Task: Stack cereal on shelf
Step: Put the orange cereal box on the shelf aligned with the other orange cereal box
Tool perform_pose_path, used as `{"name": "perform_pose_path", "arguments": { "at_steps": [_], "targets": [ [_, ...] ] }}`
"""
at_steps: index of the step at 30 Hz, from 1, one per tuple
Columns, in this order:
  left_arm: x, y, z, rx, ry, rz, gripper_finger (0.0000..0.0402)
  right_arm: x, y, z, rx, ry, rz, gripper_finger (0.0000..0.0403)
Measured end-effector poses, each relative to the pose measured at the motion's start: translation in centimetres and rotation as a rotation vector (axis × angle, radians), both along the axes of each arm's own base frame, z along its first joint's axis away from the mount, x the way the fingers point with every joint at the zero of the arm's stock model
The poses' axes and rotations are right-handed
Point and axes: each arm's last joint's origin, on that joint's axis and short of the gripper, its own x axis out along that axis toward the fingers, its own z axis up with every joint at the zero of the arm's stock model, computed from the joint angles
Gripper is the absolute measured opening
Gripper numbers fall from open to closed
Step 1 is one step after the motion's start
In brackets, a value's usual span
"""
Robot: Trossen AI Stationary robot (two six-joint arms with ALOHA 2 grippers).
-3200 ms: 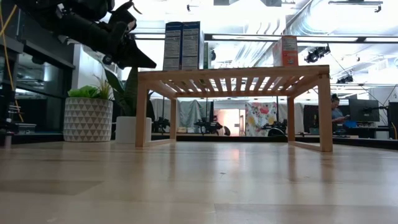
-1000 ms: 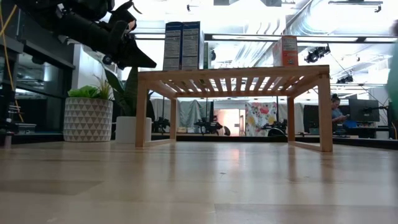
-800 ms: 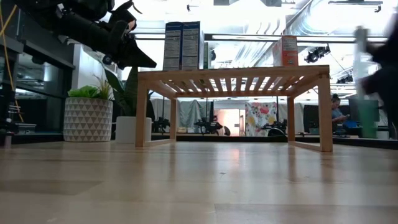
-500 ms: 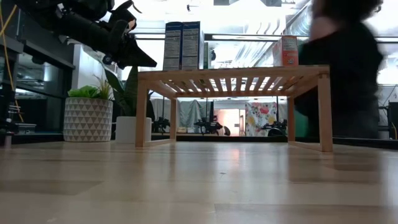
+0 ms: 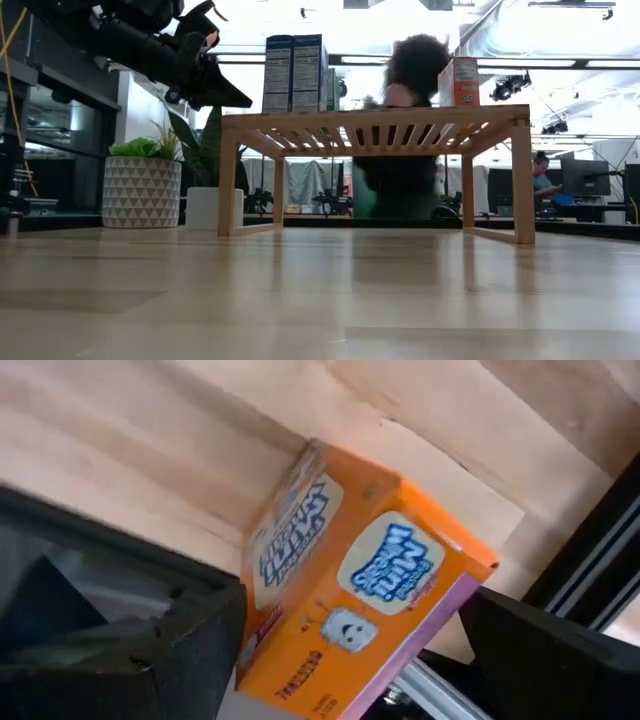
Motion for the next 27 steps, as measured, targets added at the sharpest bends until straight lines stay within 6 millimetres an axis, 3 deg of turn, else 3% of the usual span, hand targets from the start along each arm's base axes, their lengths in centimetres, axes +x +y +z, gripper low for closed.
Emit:
{"name": "perform_pose_path", "arguments": {
  "at_steps": [8, 14, 27],
  "targets": [
    [0.00, 0.01, 0.00, 0.001, 0.001, 0.000, 0.0000, -0.04, 0.13, 0.00, -0.032, 0.011, -0.284, 0.0353],
    [-0.01, 0.00, -0.01, 0.001, 0.001, 0.000, 0.0000, 0.05, 0.51, -0.05, -0.021, -0.029, -0.324, 0.0343],
    [0.00, 0.00, 0.00, 0.003, 0.002, -0.001, 0.0000, 0.25, 0.34, -0.04, -0.027, -0.039, -0.332, 0.0222]
  ]
}}
